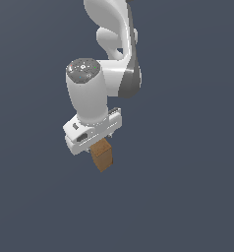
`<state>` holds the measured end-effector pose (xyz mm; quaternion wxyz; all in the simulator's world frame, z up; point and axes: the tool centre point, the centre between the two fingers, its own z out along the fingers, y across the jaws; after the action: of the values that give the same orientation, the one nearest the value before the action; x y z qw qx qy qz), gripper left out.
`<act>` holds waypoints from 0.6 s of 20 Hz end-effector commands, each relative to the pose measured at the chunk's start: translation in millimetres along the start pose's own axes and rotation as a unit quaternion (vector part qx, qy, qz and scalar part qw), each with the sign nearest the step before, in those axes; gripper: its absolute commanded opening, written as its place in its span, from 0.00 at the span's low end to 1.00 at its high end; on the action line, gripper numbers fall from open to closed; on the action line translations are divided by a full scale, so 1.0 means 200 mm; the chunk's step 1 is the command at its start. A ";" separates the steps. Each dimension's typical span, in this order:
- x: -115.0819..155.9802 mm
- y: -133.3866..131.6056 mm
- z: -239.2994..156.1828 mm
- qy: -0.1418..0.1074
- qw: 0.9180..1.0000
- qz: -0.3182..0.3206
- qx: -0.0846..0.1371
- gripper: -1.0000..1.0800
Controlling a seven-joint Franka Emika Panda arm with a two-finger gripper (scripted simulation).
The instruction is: Pick up the object and move it to a goal position.
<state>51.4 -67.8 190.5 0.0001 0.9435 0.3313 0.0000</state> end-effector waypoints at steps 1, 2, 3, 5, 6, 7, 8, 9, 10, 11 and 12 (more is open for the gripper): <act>0.00 0.00 0.03 0.000 1.000 0.000 0.000 0.96; 0.00 0.00 0.05 0.000 1.000 0.000 0.000 0.96; 0.00 0.00 0.08 0.000 1.000 -0.001 0.000 0.96; 0.00 0.00 0.13 0.000 1.000 -0.001 0.000 0.96; 0.00 0.00 0.16 0.000 1.000 -0.001 0.000 0.96; 0.00 0.00 0.18 0.000 1.000 -0.001 0.000 0.96; 0.00 0.00 0.20 0.000 1.000 -0.002 0.000 0.96; 0.00 0.00 0.21 0.000 1.000 -0.002 0.000 0.96; 0.00 0.00 0.23 0.000 1.000 -0.002 0.000 0.96; 0.00 0.00 0.23 0.000 1.000 -0.002 0.000 0.96; 0.00 0.00 0.24 0.000 1.000 -0.002 0.000 0.96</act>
<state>50.3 -67.8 144.9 -0.0004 0.9429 0.3330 -0.0007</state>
